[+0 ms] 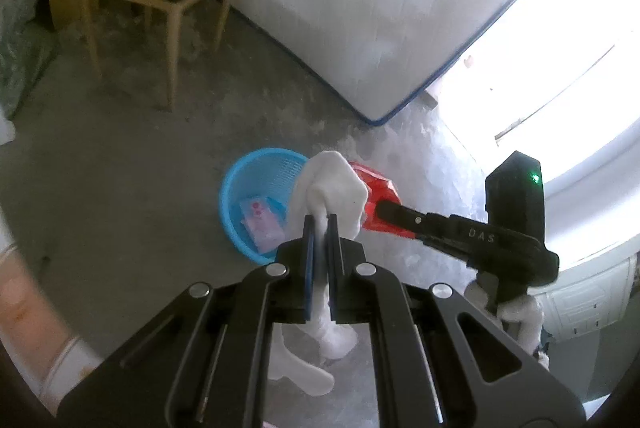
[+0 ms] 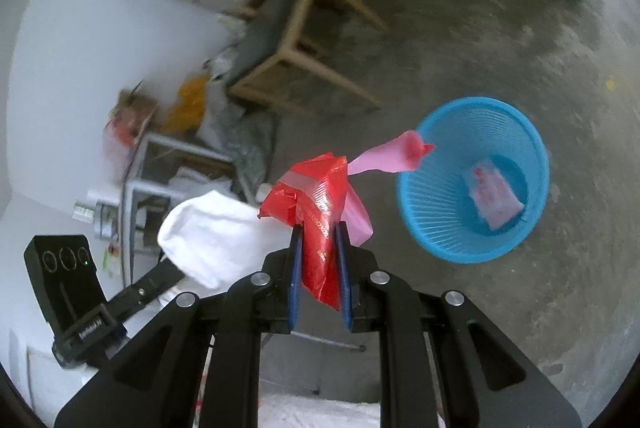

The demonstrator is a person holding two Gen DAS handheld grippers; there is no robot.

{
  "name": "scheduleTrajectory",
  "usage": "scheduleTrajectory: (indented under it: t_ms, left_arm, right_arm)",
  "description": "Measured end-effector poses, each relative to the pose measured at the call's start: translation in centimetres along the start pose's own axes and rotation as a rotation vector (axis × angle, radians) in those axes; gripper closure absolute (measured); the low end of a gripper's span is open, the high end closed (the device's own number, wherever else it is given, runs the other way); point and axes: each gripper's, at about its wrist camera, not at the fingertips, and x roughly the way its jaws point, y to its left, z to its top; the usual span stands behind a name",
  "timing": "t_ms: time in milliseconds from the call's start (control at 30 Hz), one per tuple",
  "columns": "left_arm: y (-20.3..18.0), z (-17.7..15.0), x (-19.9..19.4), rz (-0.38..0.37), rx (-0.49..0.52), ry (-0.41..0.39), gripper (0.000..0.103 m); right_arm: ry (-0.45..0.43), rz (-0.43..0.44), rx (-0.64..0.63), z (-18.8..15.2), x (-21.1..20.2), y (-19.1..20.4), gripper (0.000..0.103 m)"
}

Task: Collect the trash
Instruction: 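Carry the white tissue and red plastic bag with both grippers to the wastebasket, then open both grippers to drop the tissue and red bag into the wastebasket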

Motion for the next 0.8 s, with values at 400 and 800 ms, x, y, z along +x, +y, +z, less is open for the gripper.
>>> scheduleTrajectory:
  t_ms: [400,800]
  left_arm:
    - [1.6,0.8,11.0,-0.051,-0.166,0.109,0.063]
    - [0.8,-0.6,2.8,-0.028,-0.081,-0.045,0.062]
  right_arm:
    - [0.028,-0.164,0.158,3.8,6.9,-9.2,0.061]
    - [-0.019,-0.190,0.161,2.1,4.7,-9.7,0.061]
